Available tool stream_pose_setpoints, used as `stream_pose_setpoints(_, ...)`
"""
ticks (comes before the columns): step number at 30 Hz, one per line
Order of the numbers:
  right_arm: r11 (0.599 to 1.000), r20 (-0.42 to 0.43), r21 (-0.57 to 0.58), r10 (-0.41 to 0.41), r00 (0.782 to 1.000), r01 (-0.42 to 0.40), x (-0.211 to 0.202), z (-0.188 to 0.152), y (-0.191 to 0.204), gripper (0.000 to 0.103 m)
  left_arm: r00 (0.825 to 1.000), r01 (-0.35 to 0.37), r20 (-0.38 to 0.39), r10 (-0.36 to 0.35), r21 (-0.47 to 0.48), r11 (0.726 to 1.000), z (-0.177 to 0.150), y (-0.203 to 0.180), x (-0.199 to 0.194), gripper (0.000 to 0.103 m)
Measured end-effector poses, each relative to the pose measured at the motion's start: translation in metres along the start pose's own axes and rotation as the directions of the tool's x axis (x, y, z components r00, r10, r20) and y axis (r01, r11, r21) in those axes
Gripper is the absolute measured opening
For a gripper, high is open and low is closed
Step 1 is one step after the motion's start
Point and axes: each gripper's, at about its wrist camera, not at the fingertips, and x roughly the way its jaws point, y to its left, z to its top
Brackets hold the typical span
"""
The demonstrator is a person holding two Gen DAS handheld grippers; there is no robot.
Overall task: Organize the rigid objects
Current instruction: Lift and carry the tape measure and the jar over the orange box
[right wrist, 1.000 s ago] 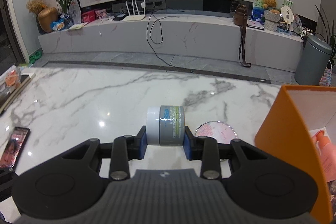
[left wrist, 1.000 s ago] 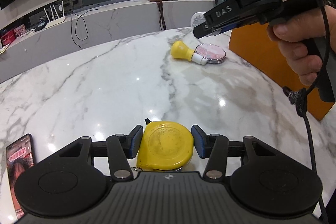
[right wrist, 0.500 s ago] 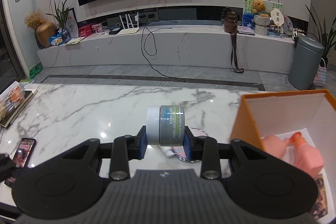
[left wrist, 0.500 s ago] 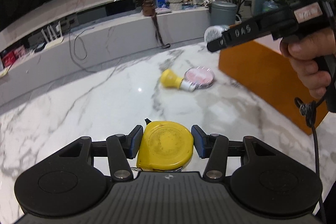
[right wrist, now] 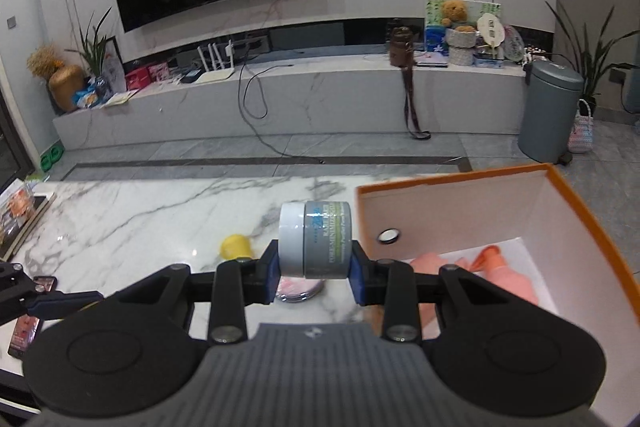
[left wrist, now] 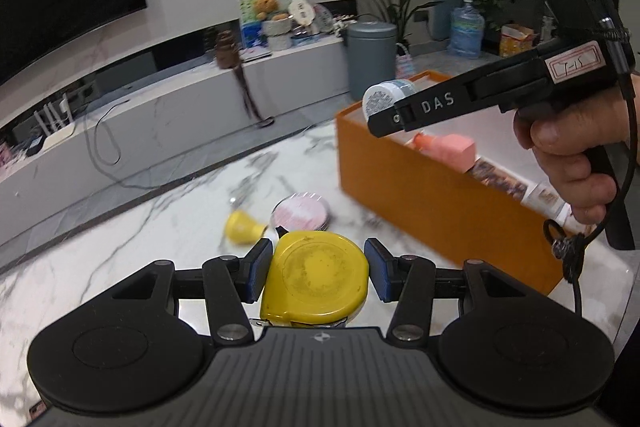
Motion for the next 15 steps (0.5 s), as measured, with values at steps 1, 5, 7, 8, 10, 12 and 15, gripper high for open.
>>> stream_pose_setpoints(1,1.0,0.005,-0.001,-0.002,1.0,0.002,-0.003,0.002,-0.003,0.034,1.0,0.005,0.004,-0.005,0.007,1.0,0.004,-0.004,0.001,0.058)
stream_pose_setpoints(5,1.0,0.027,-0.002,-0.02,0.999,0.02,-0.015,0.007,-0.013,0.034,0.999,0.032,0.018,-0.032,0.033,0.999,0.02,-0.017,0.006,0.058)
stream_pose_setpoints(7,1.0,0.034,0.006,-0.023,0.999,0.023,-0.02,0.009,-0.02,0.034,0.999,0.043,0.021,-0.044,0.043,0.998,0.027,-0.022,0.009,0.058)
stream_pose_setpoints(8,1.0,0.035,0.009,-0.024,0.999,0.024,-0.021,0.009,-0.021,0.034,0.998,0.049,0.024,-0.05,0.048,0.998,0.031,-0.025,0.011,0.058)
stream_pose_setpoints(10,0.999,0.034,0.015,-0.029,0.999,0.028,-0.024,0.01,-0.028,0.034,0.998,0.057,0.026,-0.059,0.061,0.996,0.037,-0.031,0.014,0.058)
stream_pose_setpoints(12,0.999,0.027,0.021,-0.039,0.999,0.038,-0.027,0.011,-0.035,0.034,0.997,0.065,0.03,-0.068,0.079,0.995,0.043,-0.038,0.018,0.058)
stream_pose_setpoints(15,0.998,0.02,0.031,-0.05,0.999,0.05,-0.032,0.013,-0.047,0.034,0.996,0.079,0.034,-0.083,0.103,0.992,0.051,-0.047,0.023,0.058)
